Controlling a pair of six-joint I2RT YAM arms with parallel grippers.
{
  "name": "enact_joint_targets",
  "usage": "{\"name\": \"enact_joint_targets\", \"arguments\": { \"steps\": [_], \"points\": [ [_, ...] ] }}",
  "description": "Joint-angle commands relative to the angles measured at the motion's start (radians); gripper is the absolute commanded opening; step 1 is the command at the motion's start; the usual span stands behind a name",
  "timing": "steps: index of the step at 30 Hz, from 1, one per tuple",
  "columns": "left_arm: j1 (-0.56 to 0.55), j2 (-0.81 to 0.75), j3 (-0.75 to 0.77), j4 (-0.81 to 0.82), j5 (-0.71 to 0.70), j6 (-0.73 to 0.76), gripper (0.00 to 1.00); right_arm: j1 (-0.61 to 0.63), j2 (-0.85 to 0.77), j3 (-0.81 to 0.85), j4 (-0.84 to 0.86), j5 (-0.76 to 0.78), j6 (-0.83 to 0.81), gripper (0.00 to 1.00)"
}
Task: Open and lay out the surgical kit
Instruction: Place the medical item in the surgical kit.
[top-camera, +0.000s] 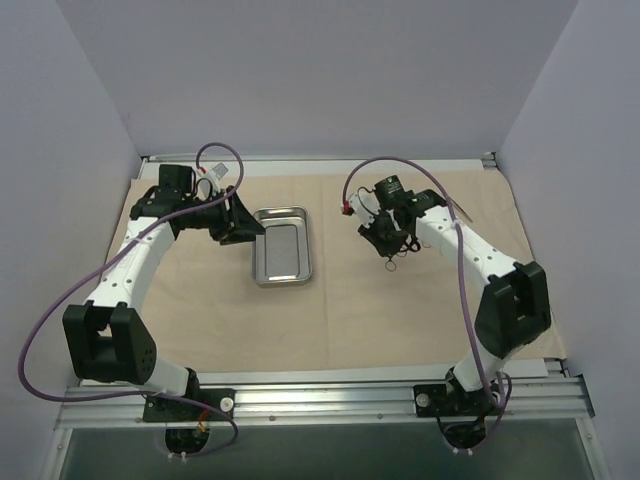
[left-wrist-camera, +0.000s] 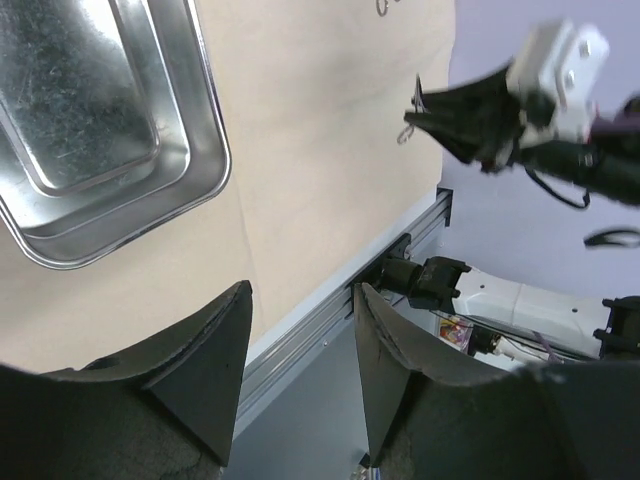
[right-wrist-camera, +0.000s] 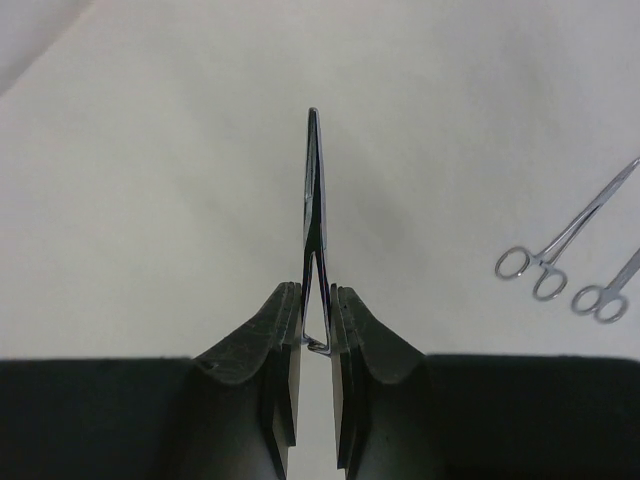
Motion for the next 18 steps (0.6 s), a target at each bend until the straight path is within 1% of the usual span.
{"name": "enact_joint_targets", "arguments": {
  "steps": [1, 4, 5, 6, 8, 9, 12, 18],
  "points": [
    [-0.006, 0.014, 0.047, 0.012, -0.035, 0.022, 0.54, -0.076, 0.120, 0.079, -0.009, 0.019, 0.157, 0.00],
    [-0.006, 0.031, 0.050, 0.012, -0.034, 0.014, 0.53, -0.141, 0.232, 0.139, -0.007, 0.056, 0.187, 0.00],
    [-0.006, 0.035, 0.045, 0.021, -0.025, 0.009, 0.53, -0.161, 0.288, 0.179, -0.012, 0.048, 0.194, 0.00],
    [-0.007, 0.047, 0.045, 0.024, -0.019, -0.001, 0.53, -0.197, 0.315, 0.199, -0.013, 0.045, 0.195, 0.00],
    [-0.006, 0.058, 0.051, 0.029, -0.009, -0.004, 0.53, -0.230, 0.367, 0.246, -0.021, 0.027, 0.198, 0.00],
    [-0.006, 0.063, 0.060, 0.029, -0.009, -0.003, 0.53, -0.248, 0.417, 0.287, -0.032, 0.016, 0.206, 0.00],
    [-0.004, 0.087, 0.074, 0.020, -0.008, 0.011, 0.53, -0.299, 0.486, 0.325, -0.035, 0.002, 0.212, 0.00],
    [0.013, 0.146, 0.100, 0.021, 0.023, 0.020, 0.52, -0.340, 0.539, 0.340, -0.027, -0.003, 0.204, 0.00]
  ]
}}
